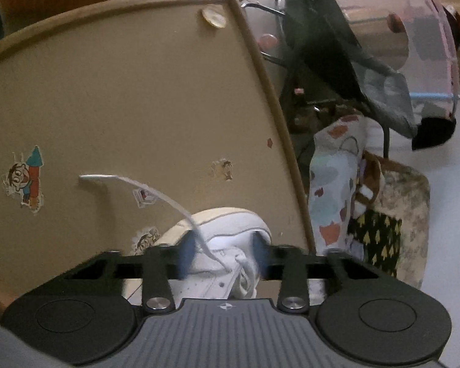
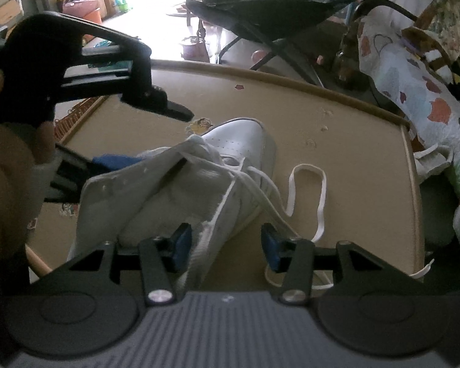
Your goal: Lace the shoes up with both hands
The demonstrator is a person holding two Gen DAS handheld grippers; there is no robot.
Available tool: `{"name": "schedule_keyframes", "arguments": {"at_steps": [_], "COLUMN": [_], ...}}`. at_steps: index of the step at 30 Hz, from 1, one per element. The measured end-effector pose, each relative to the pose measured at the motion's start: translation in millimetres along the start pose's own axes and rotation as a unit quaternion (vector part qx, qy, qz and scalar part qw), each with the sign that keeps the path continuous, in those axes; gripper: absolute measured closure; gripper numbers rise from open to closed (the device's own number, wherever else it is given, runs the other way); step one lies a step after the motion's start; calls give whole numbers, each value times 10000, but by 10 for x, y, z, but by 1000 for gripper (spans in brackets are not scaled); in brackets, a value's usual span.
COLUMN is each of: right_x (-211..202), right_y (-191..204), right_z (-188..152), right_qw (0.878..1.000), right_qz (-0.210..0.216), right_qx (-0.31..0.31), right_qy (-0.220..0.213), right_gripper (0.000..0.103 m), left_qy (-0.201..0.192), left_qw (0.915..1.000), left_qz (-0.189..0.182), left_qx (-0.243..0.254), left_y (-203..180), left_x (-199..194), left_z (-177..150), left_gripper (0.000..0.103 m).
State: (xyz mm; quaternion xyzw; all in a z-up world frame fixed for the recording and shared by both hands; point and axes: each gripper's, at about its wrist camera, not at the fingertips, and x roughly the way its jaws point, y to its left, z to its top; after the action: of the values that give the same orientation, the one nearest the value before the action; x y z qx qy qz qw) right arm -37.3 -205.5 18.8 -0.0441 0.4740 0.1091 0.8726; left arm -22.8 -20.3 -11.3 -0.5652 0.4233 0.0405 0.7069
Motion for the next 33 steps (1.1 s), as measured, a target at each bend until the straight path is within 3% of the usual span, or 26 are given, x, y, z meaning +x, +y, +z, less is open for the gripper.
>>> {"name": "schedule_keyframes", "arguments": {"at_steps": [3, 7, 14, 24, 27, 33], "right_x": [-22, -27, -14, 22, 23, 36], "right_y": [42, 68, 69, 102, 114, 107], "right_z": [-22, -27, -40, -21, -22, -12], "right_qw": [10000, 9999, 9998, 9997, 9995, 9993], "right_qz": [-14, -52, -75, -167, -195, -246], "right_qx": [-29, -120, -166, -202, -233, -273], "right_qy": [-20, -53, -60, -26, -22, -11], "right_gripper": [53, 53, 51, 46, 45, 45], "left_qy": [27, 1, 27, 23, 21, 50], "left_qw": [9998, 9999, 9958, 9708, 9658, 9672], "left_qz": [-129, -75, 158, 517, 620, 627], "left_qx": [-119, 83, 905, 2344, 2517, 2461], "left_y": [2, -47, -171, -416, -413, -254], "left_x": [2, 1, 18, 140, 157, 84], "left_z": [-49, -105, -85, 52, 143, 249], "left_gripper": [93, 101, 102, 101, 101, 101]}}
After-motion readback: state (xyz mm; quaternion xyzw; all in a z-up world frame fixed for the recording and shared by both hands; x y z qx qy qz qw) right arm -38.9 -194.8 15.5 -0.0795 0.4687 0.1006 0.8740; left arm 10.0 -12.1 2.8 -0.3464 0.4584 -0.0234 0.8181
